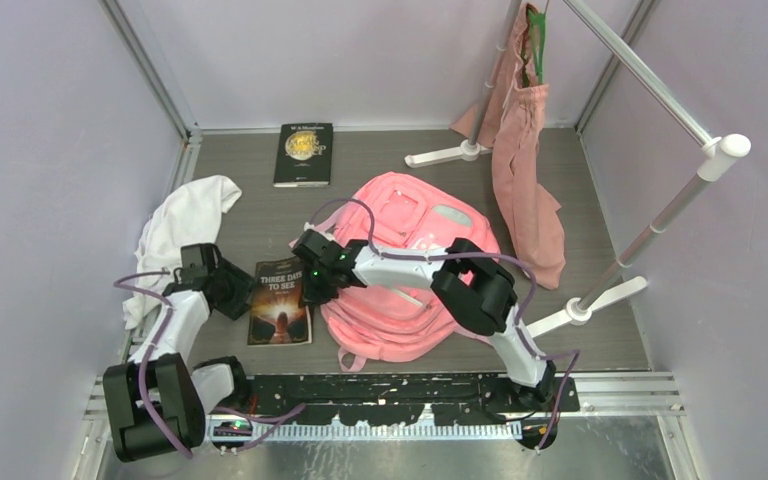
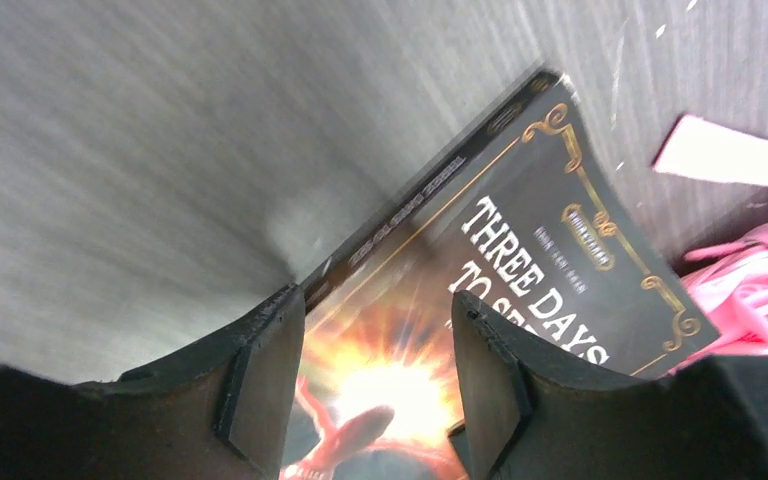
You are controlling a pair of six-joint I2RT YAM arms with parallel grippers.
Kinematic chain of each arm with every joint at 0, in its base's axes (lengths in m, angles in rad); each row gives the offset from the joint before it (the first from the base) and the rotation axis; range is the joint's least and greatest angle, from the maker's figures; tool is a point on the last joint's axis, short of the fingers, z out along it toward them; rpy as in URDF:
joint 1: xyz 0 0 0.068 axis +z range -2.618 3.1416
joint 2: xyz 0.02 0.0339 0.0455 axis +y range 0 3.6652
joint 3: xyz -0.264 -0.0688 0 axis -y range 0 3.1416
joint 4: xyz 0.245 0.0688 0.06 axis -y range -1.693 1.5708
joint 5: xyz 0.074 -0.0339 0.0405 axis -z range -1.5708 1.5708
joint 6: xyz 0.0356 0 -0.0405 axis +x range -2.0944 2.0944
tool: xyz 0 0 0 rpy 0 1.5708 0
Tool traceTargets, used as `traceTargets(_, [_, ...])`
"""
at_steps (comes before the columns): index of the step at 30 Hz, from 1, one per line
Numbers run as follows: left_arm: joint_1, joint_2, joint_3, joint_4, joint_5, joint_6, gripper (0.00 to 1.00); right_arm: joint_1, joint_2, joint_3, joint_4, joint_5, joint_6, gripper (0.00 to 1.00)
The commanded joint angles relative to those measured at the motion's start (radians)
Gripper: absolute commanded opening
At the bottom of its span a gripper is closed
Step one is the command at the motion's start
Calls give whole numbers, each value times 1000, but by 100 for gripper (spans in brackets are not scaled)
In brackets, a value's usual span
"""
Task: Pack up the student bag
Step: Pick up the book from the center of the board.
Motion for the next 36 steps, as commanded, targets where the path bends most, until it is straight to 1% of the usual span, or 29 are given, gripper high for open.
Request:
traceTargets(1, [-11, -117, 102, -238, -13, 66, 58, 3, -143, -36, 121, -19, -22, 1])
traceTargets(5, [-9, -264, 262, -352, -98, 122, 63, -6, -284, -42, 139, -11, -84, 1])
traceTargets(8, [-10, -314, 371, -405, -105, 156, 70, -32, -403, -61, 152, -21, -101, 1])
traceTargets(12, [-10, -343, 485, -429, -13, 221, 82, -105, -591, -137, 163, -37, -101, 1])
traceTargets(15, [-10, -357, 523, -407, 79, 240, 86, -155, -755, -176, 106, 5, -128, 1])
traceTargets(17, [-10, -361, 535, -386, 127, 238, 87, -173, -872, -187, 39, 75, -162, 1])
traceTargets(21, [-10, -356, 505, -286, 262, 215, 88, -188, -1027, -175, -110, 217, -191, 1])
traceTargets(25, [-12, -354, 403, -165, 379, 166, 89, -191, -1099, -190, -204, 289, -117, 1])
traceTargets(27, [-15, -359, 356, -125, 419, 134, 89, -190, -1103, -223, -210, 309, -74, 1])
traceTargets(29, [-27, -373, 311, -100, 417, 108, 89, -192, -1086, -270, -199, 321, -27, 1])
traceTargets(32, [-63, -394, 228, -105, 348, 108, 89, -193, -1042, -352, -119, 294, 53, 1])
traceTargets(33, [-74, -397, 204, -106, 346, 102, 89, -195, -1016, -390, -83, 283, 84, 1])
traceTargets(36, [-134, -429, 132, -85, 328, 44, 91, -221, -922, -420, -30, 234, 141, 1])
